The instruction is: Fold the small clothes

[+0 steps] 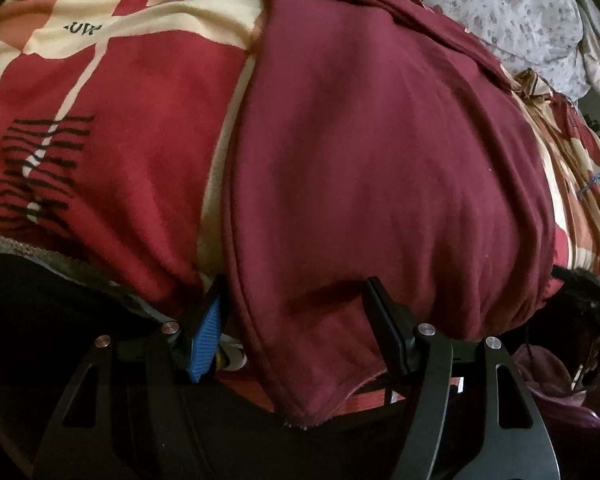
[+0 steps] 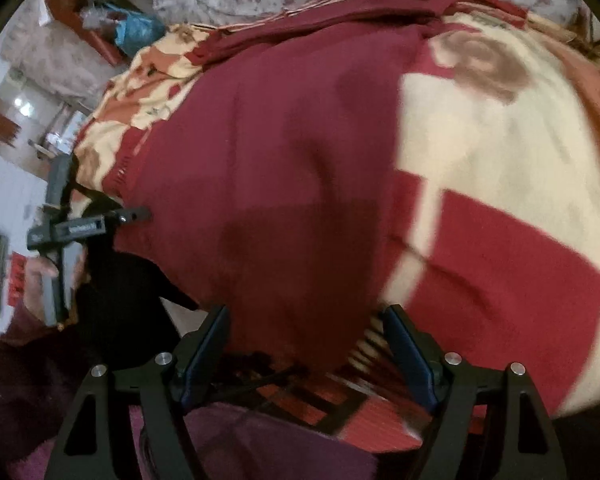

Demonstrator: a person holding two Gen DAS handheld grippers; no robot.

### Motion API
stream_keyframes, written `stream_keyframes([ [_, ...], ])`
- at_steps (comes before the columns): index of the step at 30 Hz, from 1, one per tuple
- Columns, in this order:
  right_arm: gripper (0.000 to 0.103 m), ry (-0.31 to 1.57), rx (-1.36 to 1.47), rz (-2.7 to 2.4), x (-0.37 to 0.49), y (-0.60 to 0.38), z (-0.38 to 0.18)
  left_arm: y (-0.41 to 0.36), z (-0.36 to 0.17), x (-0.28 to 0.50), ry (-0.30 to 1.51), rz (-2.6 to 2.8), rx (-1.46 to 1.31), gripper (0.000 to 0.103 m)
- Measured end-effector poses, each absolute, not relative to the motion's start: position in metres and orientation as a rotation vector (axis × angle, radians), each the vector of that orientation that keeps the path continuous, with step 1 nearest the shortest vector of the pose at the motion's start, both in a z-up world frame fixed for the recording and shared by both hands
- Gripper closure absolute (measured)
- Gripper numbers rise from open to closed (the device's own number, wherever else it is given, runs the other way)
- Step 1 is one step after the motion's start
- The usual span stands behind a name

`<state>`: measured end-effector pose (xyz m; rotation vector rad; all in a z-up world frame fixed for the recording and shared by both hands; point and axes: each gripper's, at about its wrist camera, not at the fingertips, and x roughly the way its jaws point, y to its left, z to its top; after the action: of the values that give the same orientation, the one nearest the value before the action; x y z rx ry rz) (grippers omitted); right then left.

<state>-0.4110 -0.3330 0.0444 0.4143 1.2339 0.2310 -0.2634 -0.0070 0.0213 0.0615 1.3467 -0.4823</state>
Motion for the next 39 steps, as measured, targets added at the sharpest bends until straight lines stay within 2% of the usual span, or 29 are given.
stream_keyframes([
  [4, 0.026, 1.203, 0.397, 0.162, -0.420, -0.357, 0.059, -0.007, 0.018, -0.261, 1.350, -0.481, 0.065, 0.036],
  [9, 0.026, 1.204, 0.459, 0.242, -0.416, -0.349, 0.043, -0.014, 0.017, -0.261, 1.358, -0.481, 0.073, 0.036],
  [12, 0.040, 1.204, 0.469, 0.307, -0.410, -0.332, 0.031, -0.014, 0.014, -0.261, 1.383, -0.490, 0.054, 0.036],
  [15, 0.042, 1.192, 0.430, 0.345, -0.406, -0.318, 0.030, -0.013, 0.012, -0.259, 1.402, -0.494, 0.027, 0.036],
  [18, 0.058, 1.182, 0.402, 0.376, -0.404, -0.314, 0.034, -0.013, 0.013, -0.260, 1.404, -0.501, 0.015, 0.036],
  [19, 0.060, 1.179, 0.405, 0.382, -0.403, -0.316, 0.034, -0.014, 0.014, -0.261, 1.402, -0.508, 0.012, 0.036],
  [28, 0.059, 1.158, 0.391, 0.429, -0.392, -0.308, 0.028, -0.015, 0.015, -0.263, 1.393, -0.526, 0.027, 0.042],
  [30, 0.059, 1.156, 0.404, 0.433, -0.392, -0.310, 0.027, -0.015, 0.014, -0.263, 1.392, -0.520, 0.032, 0.046],
  [32, 0.061, 1.153, 0.399, 0.431, -0.392, -0.309, 0.028, -0.018, 0.013, -0.263, 1.388, -0.506, 0.048, 0.054],
  [34, 0.070, 1.144, 0.391, 0.431, -0.393, -0.308, 0.031, -0.019, 0.013, -0.265, 1.381, -0.493, 0.076, 0.063],
  [36, 0.080, 1.133, 0.403, 0.445, -0.393, -0.309, 0.033, -0.019, 0.014, -0.267, 1.373, -0.492, 0.093, 0.075],
  [38, 0.085, 1.120, 0.442, 0.460, -0.392, -0.312, 0.036, -0.020, 0.017, -0.269, 1.360, -0.497, 0.095, 0.090],
  [39, 0.089, 1.113, 0.460, 0.469, -0.391, -0.314, 0.037, -0.019, 0.020, -0.270, 1.351, -0.501, 0.093, 0.091],
])
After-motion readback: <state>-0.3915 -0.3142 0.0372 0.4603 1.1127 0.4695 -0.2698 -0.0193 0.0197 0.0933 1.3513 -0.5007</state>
